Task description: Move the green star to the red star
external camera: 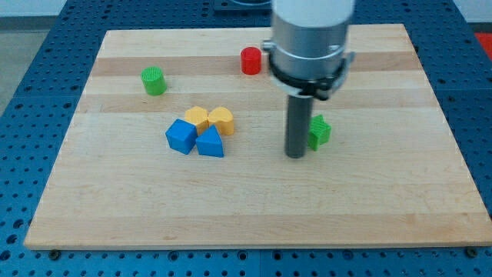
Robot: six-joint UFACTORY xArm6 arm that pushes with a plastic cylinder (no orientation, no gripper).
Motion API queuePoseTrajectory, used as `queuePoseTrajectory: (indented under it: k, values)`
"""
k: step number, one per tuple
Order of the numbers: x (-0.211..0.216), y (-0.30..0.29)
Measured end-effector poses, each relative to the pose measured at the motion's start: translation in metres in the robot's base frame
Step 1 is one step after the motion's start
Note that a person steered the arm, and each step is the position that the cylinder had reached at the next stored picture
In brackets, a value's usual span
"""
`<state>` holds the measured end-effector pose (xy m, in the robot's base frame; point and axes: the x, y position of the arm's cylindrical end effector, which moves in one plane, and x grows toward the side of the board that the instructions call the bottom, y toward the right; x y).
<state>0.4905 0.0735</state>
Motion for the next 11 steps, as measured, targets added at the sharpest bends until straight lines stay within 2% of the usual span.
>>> queuePoseTrajectory:
  k: [1,2,8,9,11]
  values:
    - [0.000,0.030]
    - [-0.009,0.033]
    - [-0.140,-0.005]
    - [-0.141,-0.008]
    - [-0.141,-0.051]
